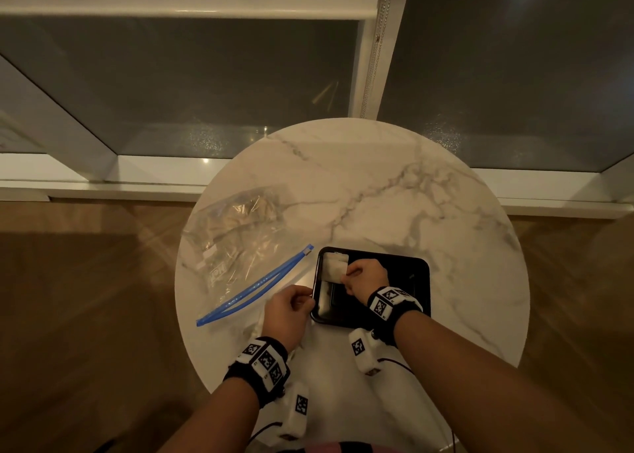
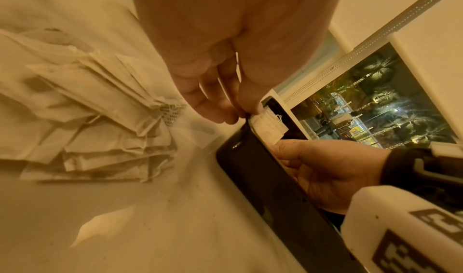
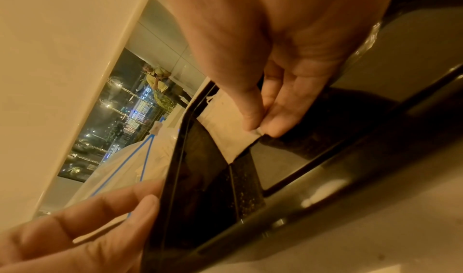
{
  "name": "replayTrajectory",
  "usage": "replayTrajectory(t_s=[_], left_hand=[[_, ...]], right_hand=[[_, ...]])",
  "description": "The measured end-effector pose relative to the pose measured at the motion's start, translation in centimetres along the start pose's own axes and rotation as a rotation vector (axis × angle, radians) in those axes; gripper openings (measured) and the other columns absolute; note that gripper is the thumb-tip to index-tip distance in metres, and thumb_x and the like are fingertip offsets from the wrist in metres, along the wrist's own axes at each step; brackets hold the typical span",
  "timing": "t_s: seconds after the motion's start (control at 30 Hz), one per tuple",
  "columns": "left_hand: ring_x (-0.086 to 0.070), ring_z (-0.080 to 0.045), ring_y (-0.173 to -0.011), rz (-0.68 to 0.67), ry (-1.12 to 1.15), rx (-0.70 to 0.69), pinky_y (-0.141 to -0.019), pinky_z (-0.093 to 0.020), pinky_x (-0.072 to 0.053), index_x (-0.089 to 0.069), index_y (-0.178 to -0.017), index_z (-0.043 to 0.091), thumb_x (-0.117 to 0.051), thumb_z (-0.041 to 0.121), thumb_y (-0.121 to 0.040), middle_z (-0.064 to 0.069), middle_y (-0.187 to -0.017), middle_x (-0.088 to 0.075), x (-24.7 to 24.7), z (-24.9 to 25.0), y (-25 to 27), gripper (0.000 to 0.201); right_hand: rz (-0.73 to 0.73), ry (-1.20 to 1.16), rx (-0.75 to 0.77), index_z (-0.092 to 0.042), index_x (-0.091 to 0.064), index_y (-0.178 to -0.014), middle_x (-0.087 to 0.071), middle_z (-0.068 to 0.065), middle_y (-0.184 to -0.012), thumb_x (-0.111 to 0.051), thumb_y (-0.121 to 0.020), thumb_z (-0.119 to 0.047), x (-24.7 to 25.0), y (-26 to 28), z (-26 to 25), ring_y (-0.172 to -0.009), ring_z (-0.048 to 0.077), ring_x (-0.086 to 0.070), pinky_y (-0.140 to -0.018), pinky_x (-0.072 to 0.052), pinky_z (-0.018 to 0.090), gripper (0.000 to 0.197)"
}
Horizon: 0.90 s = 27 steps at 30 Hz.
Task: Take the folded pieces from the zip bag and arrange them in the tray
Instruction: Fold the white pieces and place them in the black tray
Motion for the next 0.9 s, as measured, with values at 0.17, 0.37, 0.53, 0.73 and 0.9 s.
replayTrajectory(t_s=[0.17, 0.37, 0.53, 0.73, 0.9], left_hand=[[-0.069, -0.006, -0.084, 0.007, 0.009, 0.01, -0.08, -0.023, -0.056, -0.073, -0.101, 0.021, -0.069, 0.007, -0.091, 0.005, -0.088, -0.073, -0.1, 0.0, 0.0, 0.017], [-0.069, -0.006, -0.084, 0.011, 0.013, 0.019, -0.081, -0.023, -0.057, -0.072, -0.1, 0.021, -0.069, 0.007, -0.091, 0.006, -0.088, -0.073, -0.2, 0.0, 0.0, 0.017], [-0.069, -0.007, -0.085, -0.003, 0.014, 0.015, -0.08, -0.022, -0.056, -0.072, -0.101, 0.02, -0.069, 0.007, -0.091, 0.004, -0.09, -0.073, -0.1, 0.0, -0.1, 0.017], [-0.068, -0.006, -0.085, -0.015, 0.004, 0.002, -0.08, -0.022, -0.056, -0.072, -0.102, 0.022, -0.068, 0.009, -0.092, 0.006, -0.09, -0.072, -0.1, 0.0, -0.1, 0.016], [-0.068, -0.006, -0.085, -0.006, 0.01, 0.001, -0.077, -0.02, -0.055, -0.072, -0.105, 0.02, -0.069, 0.012, -0.092, 0.006, -0.091, -0.072, -0.1, 0.0, 0.0, 0.016]], right_hand=[[0.019, -0.016, -0.004, -0.026, -0.065, -0.062, -0.071, 0.001, -0.07, -0.08, -0.074, -0.011, -0.5, -0.6, 0.3, -0.069, 0.02, -0.071, -0.069, -0.063, 0.041, 0.024], [0.01, -0.021, -0.001, -0.025, -0.063, -0.065, -0.071, 0.001, -0.067, -0.082, -0.071, -0.014, -0.5, -0.8, 0.2, -0.068, 0.02, -0.071, -0.07, -0.062, 0.041, 0.023], [0.022, -0.046, -0.024, -0.025, -0.064, -0.069, -0.072, 0.0, -0.071, -0.083, -0.069, -0.019, -0.7, -1.0, 0.6, -0.069, 0.019, -0.071, -0.07, -0.063, 0.041, 0.02], [0.036, -0.054, -0.025, -0.024, -0.064, -0.073, -0.072, 0.0, -0.074, -0.083, -0.07, -0.023, -0.3, -0.4, 0.6, -0.07, 0.018, -0.071, -0.072, -0.062, 0.039, 0.019], [0.029, -0.07, -0.006, -0.023, -0.065, -0.073, -0.072, 0.001, -0.073, -0.085, -0.068, -0.024, 0.0, 0.0, 0.5, -0.07, 0.018, -0.071, -0.072, -0.062, 0.04, 0.021]])
Point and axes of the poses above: each hand's wrist, its own y-axis away from the middle knuckle, its own x-axis out of the back of the hand, z = x × y, the point moved 2 cm from there along -y, towards the middle knuckle
